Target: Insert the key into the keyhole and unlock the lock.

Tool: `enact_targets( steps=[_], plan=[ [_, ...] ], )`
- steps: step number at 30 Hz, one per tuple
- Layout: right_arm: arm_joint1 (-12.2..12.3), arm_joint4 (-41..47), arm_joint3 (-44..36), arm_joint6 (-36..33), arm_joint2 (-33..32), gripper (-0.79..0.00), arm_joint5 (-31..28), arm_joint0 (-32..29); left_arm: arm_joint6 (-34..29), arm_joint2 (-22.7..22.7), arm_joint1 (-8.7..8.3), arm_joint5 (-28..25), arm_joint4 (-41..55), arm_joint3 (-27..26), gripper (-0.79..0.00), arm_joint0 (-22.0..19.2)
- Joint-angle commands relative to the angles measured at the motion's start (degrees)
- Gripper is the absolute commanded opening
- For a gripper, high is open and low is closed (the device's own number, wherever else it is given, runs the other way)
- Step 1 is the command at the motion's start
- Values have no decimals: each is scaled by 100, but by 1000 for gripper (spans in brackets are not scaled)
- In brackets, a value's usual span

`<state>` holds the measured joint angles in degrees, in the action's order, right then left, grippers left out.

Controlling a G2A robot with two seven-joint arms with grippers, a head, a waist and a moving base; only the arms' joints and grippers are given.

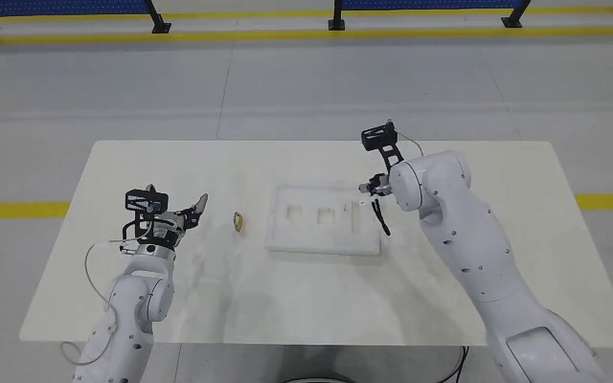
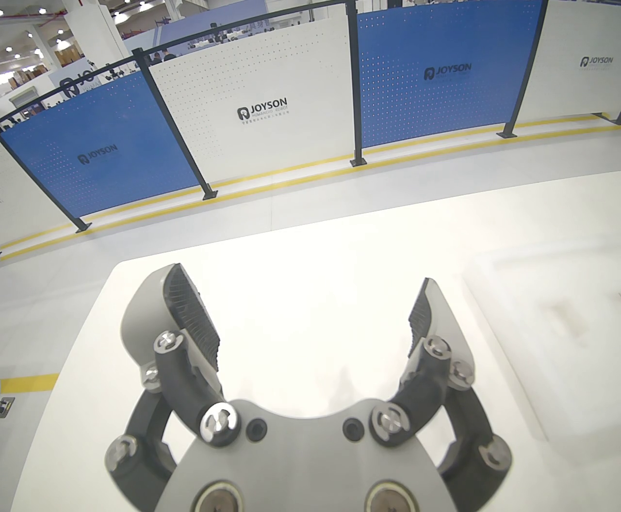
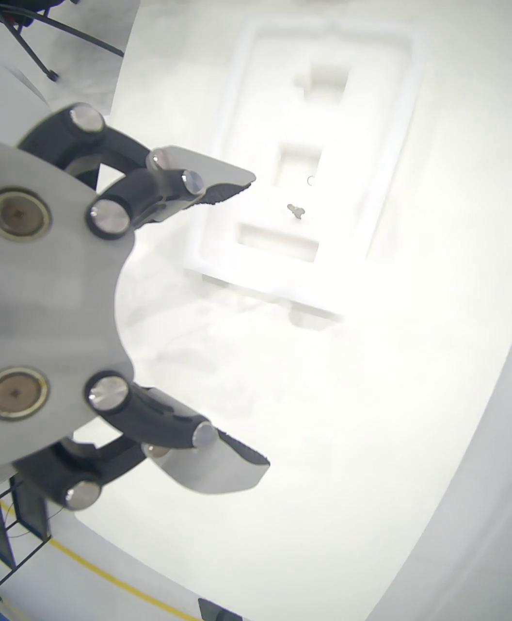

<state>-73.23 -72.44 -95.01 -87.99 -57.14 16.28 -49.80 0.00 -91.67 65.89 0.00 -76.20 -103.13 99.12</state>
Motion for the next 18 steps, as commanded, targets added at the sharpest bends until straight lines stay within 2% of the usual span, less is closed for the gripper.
enact_targets(
  steps=[1, 14, 18],
  plan=[
    [-37, 66, 135, -1, 52, 0, 1, 46, 0, 0, 0, 0, 0, 0, 0, 0],
    [-39, 74, 113, 77, 38, 0, 22, 34, 0, 0, 0, 0, 0, 0, 0, 0],
    [-85, 250, -66, 552, -20, 0, 476, -155, 0, 0, 0, 0, 0, 0, 0, 0]
  ],
)
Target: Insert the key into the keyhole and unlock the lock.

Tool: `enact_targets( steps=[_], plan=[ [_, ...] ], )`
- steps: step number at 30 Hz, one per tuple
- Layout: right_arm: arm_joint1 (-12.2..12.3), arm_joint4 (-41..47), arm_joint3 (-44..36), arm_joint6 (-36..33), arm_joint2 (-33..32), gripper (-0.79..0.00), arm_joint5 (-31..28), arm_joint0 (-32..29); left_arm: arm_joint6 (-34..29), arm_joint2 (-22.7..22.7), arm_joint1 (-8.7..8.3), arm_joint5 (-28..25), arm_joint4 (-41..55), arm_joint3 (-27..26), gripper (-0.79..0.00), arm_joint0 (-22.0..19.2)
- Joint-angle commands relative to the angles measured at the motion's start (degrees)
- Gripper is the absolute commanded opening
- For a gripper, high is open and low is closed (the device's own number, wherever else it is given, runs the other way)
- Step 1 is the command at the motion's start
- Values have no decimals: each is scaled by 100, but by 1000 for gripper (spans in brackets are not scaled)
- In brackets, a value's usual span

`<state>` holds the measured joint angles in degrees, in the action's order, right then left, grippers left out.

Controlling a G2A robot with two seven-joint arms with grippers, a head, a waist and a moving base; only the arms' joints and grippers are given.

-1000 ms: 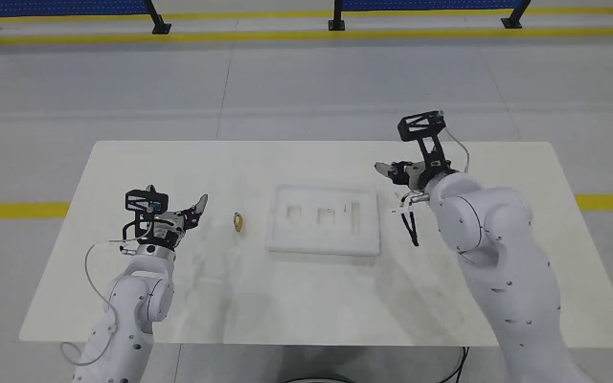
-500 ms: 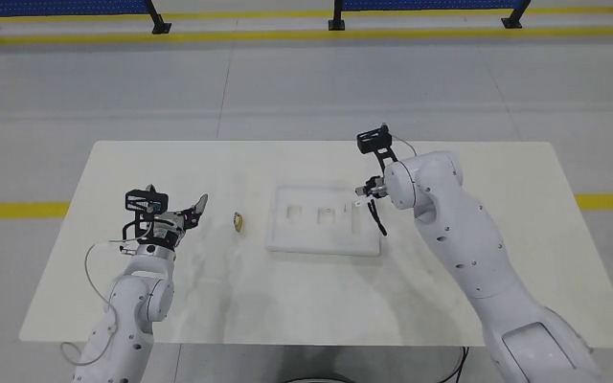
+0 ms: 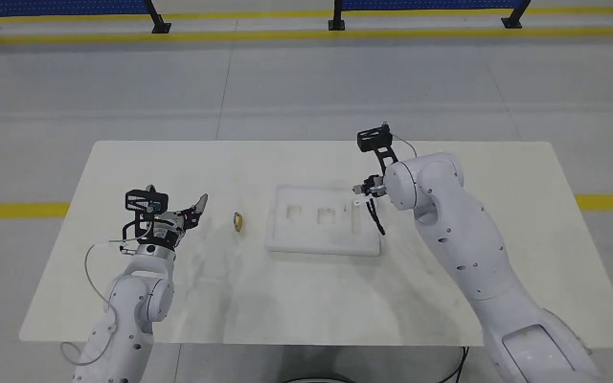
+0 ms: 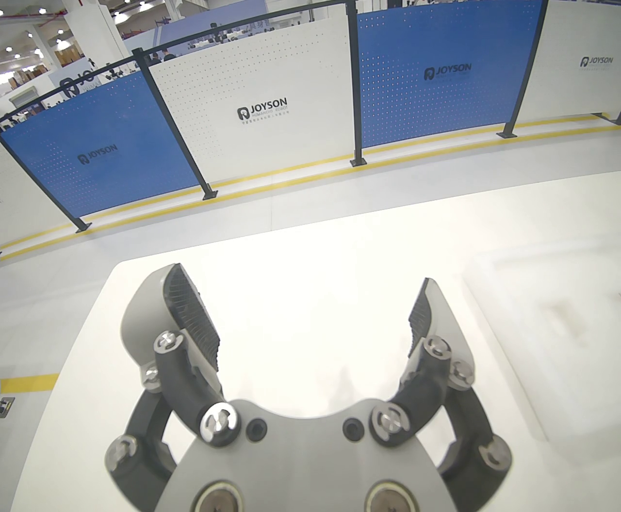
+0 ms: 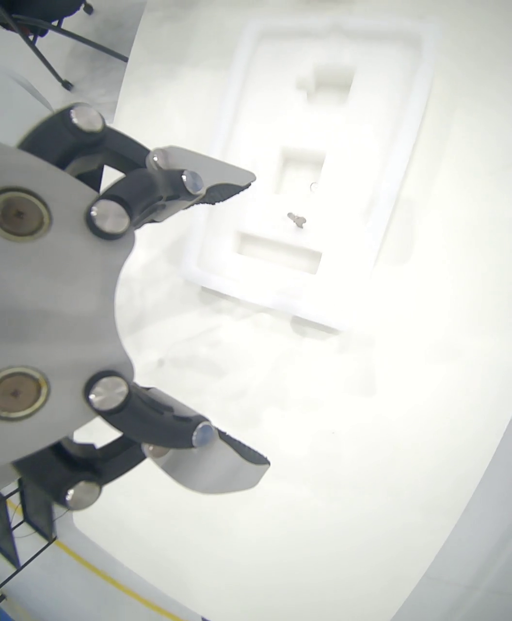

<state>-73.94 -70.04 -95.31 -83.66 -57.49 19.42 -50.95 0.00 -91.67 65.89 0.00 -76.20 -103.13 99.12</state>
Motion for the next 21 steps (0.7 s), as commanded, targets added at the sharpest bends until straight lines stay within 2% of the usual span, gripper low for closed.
enact_targets(
  steps=[1, 3, 9, 14, 21],
  plan=[
    [-28, -178, -31, 178, 66, 0, 299, -47, 0, 0, 0, 0, 0, 0, 0, 0],
    [-85, -343, -51, 423, 96, 0, 545, -114, 0, 0, 0, 0, 0, 0, 0, 0],
    [-333, 366, -303, 1165, -215, 0, 1288, -697, 0, 0, 0, 0, 0, 0, 0, 0],
    [-523, 379, -112, 1252, -267, 0, 1376, -941, 0, 0, 0, 0, 0, 0, 0, 0],
    [-830, 201, 325, 1125, -314, 0, 1249, -885, 0, 0, 0, 0, 0, 0, 0, 0]
  ],
)
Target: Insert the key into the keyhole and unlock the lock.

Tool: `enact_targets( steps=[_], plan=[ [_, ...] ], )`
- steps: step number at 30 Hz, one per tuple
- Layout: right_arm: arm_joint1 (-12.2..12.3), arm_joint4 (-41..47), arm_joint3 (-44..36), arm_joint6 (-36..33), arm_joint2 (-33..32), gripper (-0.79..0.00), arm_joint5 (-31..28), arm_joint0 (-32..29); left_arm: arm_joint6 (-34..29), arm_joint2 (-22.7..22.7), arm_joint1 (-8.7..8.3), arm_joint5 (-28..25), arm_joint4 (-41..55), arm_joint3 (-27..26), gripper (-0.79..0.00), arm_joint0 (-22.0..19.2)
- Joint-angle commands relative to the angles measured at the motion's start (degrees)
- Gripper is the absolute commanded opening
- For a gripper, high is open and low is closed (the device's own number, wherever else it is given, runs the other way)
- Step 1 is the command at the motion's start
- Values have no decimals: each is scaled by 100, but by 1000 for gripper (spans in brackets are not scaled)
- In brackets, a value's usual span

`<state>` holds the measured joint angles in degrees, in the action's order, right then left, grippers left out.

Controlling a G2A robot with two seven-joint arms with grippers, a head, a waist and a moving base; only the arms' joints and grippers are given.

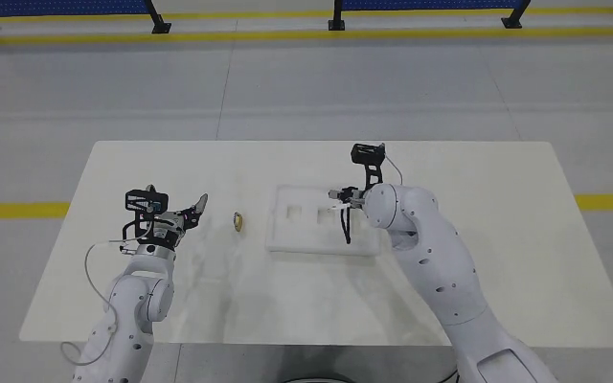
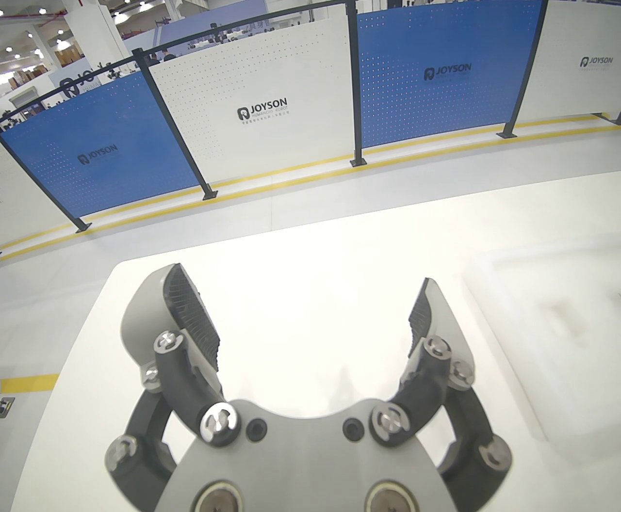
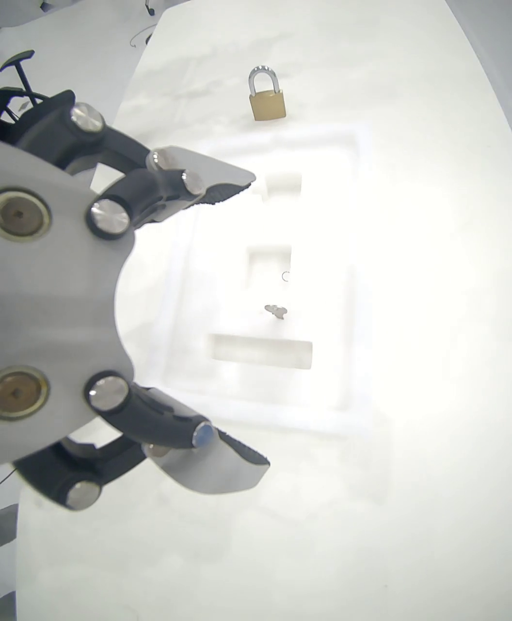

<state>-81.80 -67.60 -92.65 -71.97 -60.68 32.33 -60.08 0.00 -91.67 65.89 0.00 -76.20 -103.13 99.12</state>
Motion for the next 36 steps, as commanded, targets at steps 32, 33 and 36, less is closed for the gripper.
enact_targets(
  steps=[32, 33, 36],
  plan=[
    [-667, -1418, 769, -916, -343, -292, -915, 308, 0, 0, 0, 0, 0, 0, 0, 0],
    [-728, -1471, 832, -930, -377, -308, -929, 306, 0, 0, 0, 0, 0, 0, 0, 0],
    [-912, -1628, 972, -974, -459, -320, -974, 302, 0, 0, 0, 0, 0, 0, 0, 0]
  ],
)
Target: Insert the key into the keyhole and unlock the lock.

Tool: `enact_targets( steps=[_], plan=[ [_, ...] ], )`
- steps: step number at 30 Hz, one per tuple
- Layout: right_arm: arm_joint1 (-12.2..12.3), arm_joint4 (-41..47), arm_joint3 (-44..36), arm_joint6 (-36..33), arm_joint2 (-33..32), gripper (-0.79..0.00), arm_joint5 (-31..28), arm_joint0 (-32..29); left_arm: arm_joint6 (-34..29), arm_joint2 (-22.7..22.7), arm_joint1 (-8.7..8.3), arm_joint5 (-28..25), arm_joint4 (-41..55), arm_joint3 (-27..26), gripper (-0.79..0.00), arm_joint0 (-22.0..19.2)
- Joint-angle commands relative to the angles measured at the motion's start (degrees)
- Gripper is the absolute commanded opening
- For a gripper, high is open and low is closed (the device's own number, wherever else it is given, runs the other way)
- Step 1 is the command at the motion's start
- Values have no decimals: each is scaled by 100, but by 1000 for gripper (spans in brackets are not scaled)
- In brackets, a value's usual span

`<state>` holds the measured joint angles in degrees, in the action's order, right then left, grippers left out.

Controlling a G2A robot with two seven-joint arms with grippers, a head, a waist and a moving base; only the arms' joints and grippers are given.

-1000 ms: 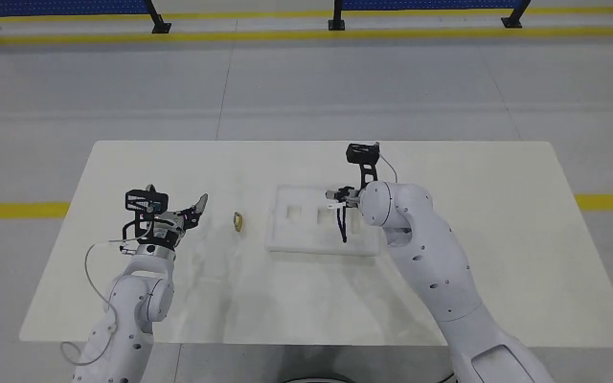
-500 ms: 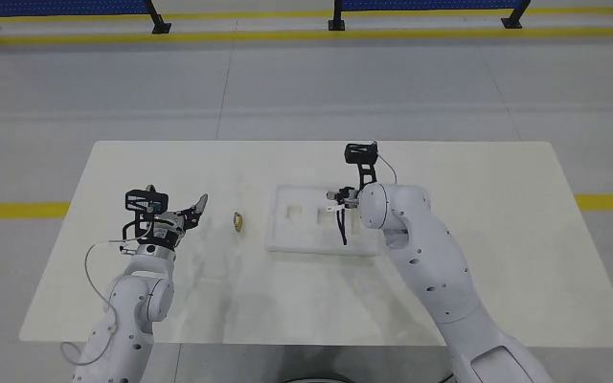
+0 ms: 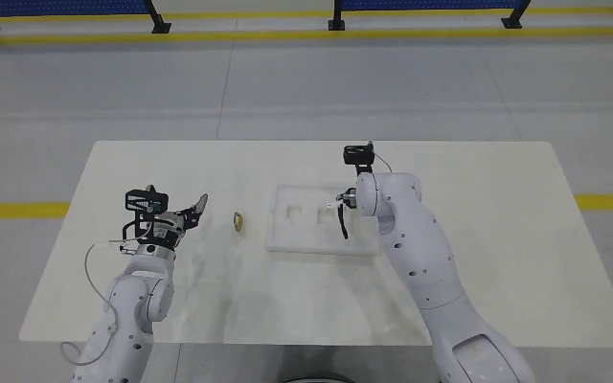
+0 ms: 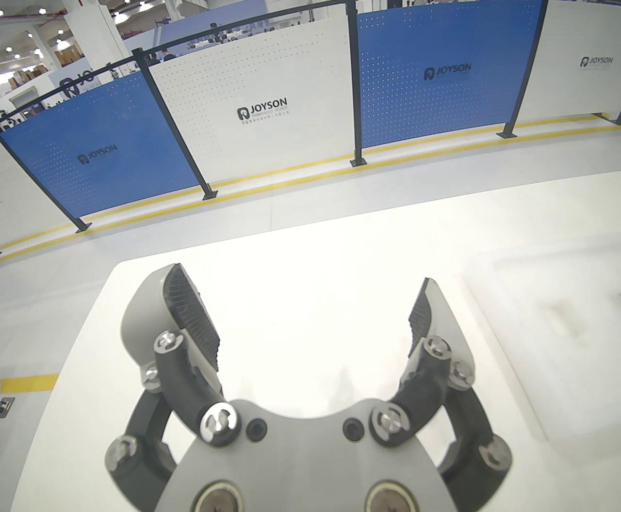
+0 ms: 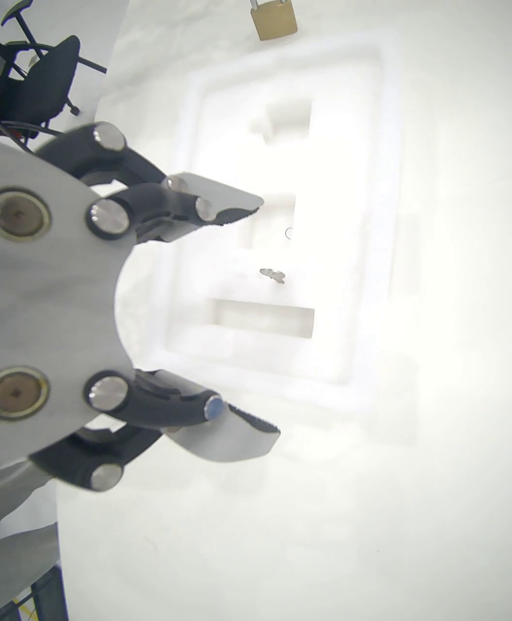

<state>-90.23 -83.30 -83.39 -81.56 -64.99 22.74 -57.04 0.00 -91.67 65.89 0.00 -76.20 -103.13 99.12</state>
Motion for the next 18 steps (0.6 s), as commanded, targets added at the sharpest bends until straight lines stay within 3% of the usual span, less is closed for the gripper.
enact_targets(
  steps=[1, 2, 4, 10, 18],
  plan=[
    [-108, -97, 73, -27, -48, -342, -26, -4, 0, 0, 0, 0, 0, 0, 0, 0],
    [-186, -161, 111, -62, -81, -385, -61, -4, 0, 0, 0, 0, 0, 0, 0, 0],
    [-297, -280, 175, -97, -141, -366, -96, -4, 0, 0, 0, 0, 0, 0, 0, 0],
    [-591, -530, 399, -184, -344, -422, -184, 37, 0, 0, 0, 0, 0, 0, 0, 0],
    [-893, -778, 722, -147, -550, -440, -148, 122, 0, 0, 0, 0, 0, 0, 0, 0]
  ],
)
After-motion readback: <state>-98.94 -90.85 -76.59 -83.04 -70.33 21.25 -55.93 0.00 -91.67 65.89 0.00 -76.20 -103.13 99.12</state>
